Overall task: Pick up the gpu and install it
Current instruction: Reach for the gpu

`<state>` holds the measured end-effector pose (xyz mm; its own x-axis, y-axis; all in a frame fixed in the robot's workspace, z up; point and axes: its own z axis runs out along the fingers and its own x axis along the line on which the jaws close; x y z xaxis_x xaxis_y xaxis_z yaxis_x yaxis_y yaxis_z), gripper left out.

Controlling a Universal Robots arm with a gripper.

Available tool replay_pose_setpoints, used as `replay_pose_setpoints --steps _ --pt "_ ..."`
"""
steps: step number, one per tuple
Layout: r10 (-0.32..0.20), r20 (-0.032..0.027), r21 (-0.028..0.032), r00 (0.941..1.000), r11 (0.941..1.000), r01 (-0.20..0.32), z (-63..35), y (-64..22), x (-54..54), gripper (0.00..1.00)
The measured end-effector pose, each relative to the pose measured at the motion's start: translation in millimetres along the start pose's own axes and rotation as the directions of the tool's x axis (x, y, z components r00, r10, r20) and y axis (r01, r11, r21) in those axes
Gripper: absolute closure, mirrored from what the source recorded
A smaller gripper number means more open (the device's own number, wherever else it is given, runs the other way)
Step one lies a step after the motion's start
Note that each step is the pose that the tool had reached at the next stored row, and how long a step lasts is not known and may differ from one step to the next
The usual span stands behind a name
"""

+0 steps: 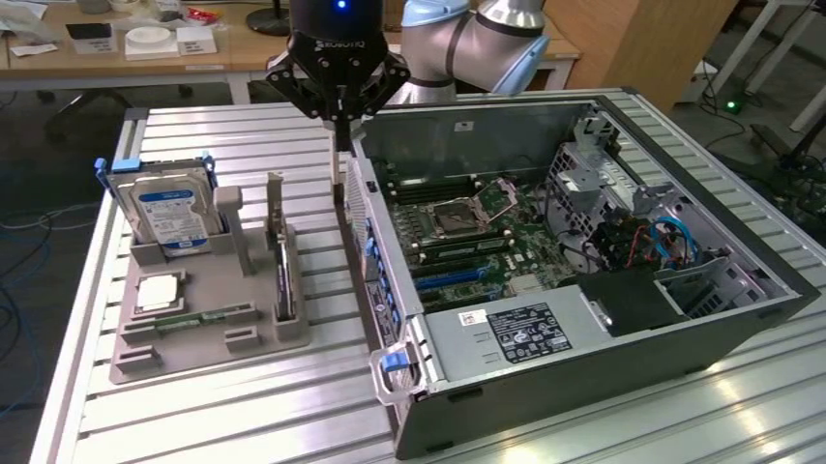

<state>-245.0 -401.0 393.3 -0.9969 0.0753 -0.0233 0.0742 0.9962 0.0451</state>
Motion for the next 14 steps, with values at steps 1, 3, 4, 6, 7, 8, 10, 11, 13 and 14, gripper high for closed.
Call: replay_pose_setpoints --steps 1,3,4,6,7,8,10,11,13,14 --pt "0.0 0.0 0.0001 1.0 1.0 0.0 -0.1 -0.2 1.6 0.89" --pt "0.0 0.0 0.0 1.0 1.0 0.0 -0.1 -0.6 4.8 0.89" --pt "0.0 0.0 0.0 1.0 1.0 0.0 -0.2 -0.8 6.3 0.89" --pt "0.0 0.0001 0.0 1.0 1.0 0.0 -0.3 -1.2 9.2 0.89" --pt "0.0 0.0 0.0 1.0 1.0 0.0 -0.3 -1.4 10.6 0.89" --pt "0.0 0.0 0.0 1.0 1.0 0.0 -0.4 -1.5 12.1 0.89" --pt "0.0 0.0001 0.0 1.0 1.0 0.0 -0.4 -1.9 15.4 0.89" --pt "0.0 0.0001 0.0 1.0 1.0 0.0 -0.5 -2.0 17.2 0.89" --pt "0.0 0.0 0.0 1.0 1.0 0.0 -0.6 -2.5 20.8 0.89" --pt "0.0 0.0 0.0 1.0 1.0 0.0 -0.7 -2.7 22.5 0.89"
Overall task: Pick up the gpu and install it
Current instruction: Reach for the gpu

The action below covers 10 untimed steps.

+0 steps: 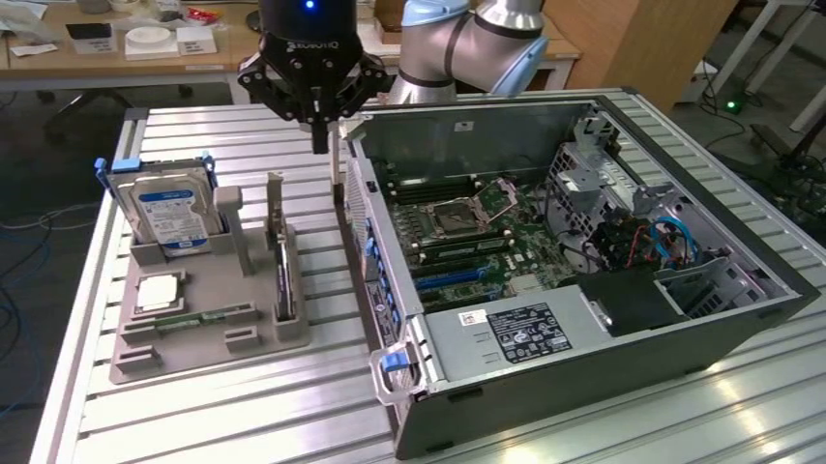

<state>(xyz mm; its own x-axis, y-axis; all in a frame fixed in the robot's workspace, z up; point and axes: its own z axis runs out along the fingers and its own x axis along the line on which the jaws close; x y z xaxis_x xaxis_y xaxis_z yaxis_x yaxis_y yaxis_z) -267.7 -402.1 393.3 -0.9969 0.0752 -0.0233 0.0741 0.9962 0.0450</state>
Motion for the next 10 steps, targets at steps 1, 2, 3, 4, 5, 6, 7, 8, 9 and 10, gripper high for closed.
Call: replay_pose_setpoints --steps 1,2,3,4,5,6,7,8,9,10 --pt "0.0 0.0 0.0 1.0 1.0 0.0 0.0 -0.2 1.7 0.89" --pt "0.0 0.0 0.0 1.0 1.0 0.0 -0.1 -0.4 3.2 0.89" --pt "0.0 0.0001 -0.0001 1.0 1.0 0.0 -0.1 -0.6 4.7 0.89" --pt "0.0 0.0 -0.0001 1.0 1.0 0.0 -0.2 -0.7 6.1 0.89" --pt "0.0 0.0 0.0 1.0 1.0 0.0 -0.2 -1.0 7.6 0.89" --pt "0.0 0.0001 0.0 1.0 1.0 0.0 -0.2 -1.1 9.1 0.89" --pt "0.0 0.0 0.0 1.0 1.0 0.0 -0.3 -1.3 10.4 0.89" --pt "0.0 0.0001 -0.0001 1.0 1.0 0.0 -0.3 -1.5 11.6 0.89" --pt "0.0 0.0001 -0.0001 1.0 1.0 0.0 -0.3 -1.7 12.9 0.89" --pt "0.0 0.0 0.0 1.0 1.0 0.0 -0.4 -2.0 14.4 0.89"
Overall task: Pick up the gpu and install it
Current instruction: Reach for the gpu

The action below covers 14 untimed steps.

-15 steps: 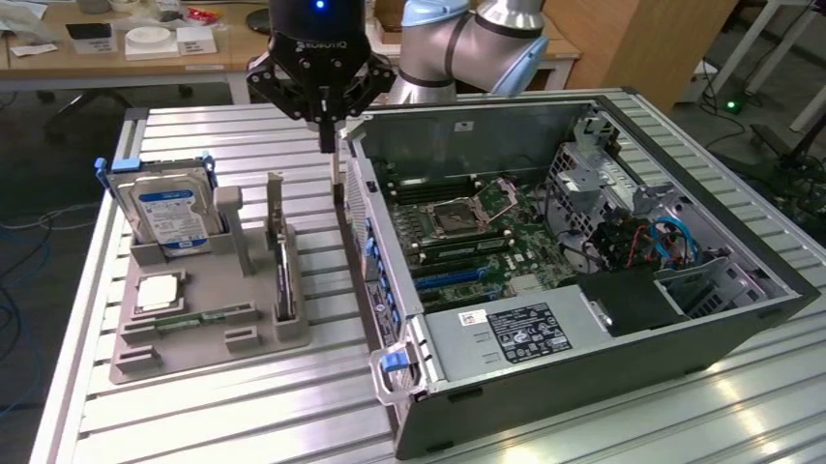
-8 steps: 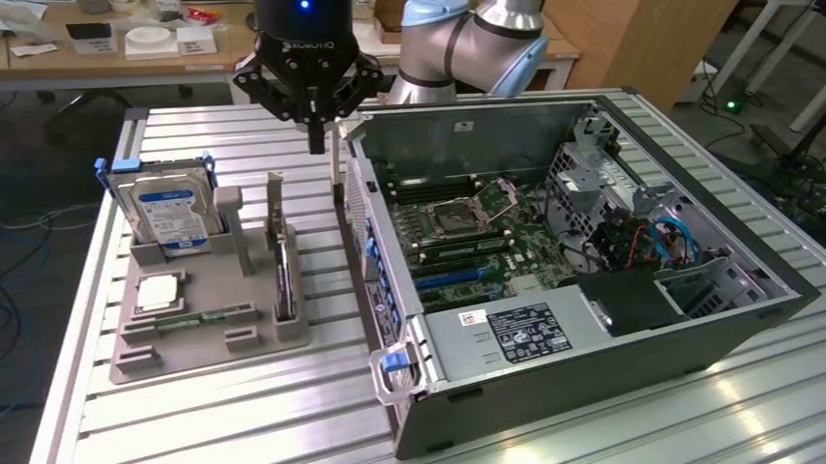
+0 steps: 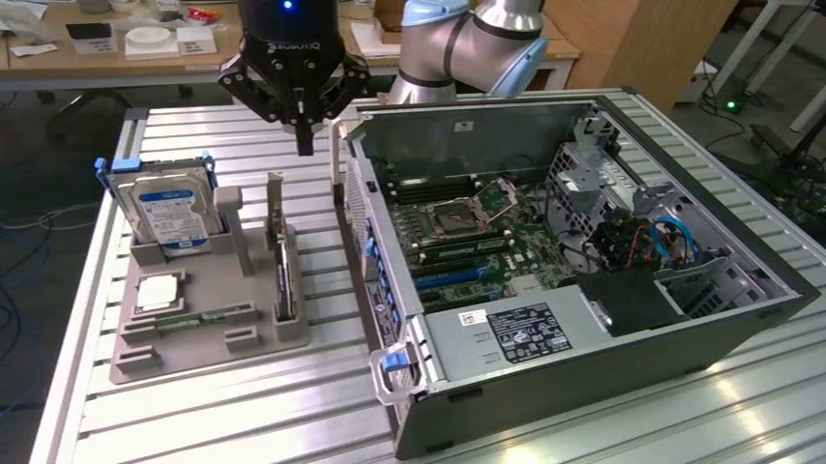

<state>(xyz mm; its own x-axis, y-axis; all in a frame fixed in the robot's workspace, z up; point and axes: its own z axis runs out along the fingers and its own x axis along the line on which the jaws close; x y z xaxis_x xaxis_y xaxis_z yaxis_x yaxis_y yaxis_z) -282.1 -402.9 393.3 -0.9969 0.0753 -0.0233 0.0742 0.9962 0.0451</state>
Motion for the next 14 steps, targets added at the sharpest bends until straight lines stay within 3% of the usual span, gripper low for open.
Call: replay_pose_setpoints --steps 14 --pt "0.0 0.0 0.0 1.0 1.0 0.0 -0.7 -3.4 21.8 0.89"
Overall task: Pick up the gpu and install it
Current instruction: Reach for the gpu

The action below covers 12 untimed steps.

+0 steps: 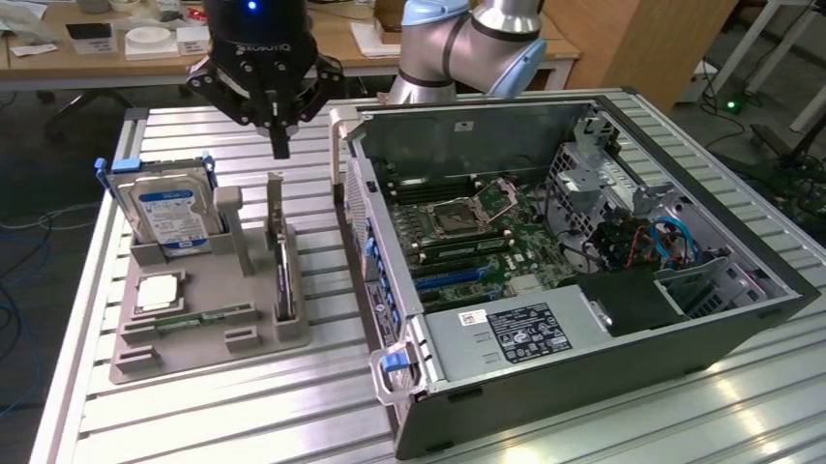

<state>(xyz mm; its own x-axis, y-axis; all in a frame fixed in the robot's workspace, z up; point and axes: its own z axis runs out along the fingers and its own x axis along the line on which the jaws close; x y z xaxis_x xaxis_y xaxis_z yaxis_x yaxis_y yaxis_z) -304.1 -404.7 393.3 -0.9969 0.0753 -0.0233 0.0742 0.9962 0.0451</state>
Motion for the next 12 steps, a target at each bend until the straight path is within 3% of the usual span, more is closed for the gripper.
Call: replay_pose_setpoints --steps 12 --pt "0.0 -0.0001 0.0 1.0 1.0 0.0 -0.6 -2.4 19.1 0.89"
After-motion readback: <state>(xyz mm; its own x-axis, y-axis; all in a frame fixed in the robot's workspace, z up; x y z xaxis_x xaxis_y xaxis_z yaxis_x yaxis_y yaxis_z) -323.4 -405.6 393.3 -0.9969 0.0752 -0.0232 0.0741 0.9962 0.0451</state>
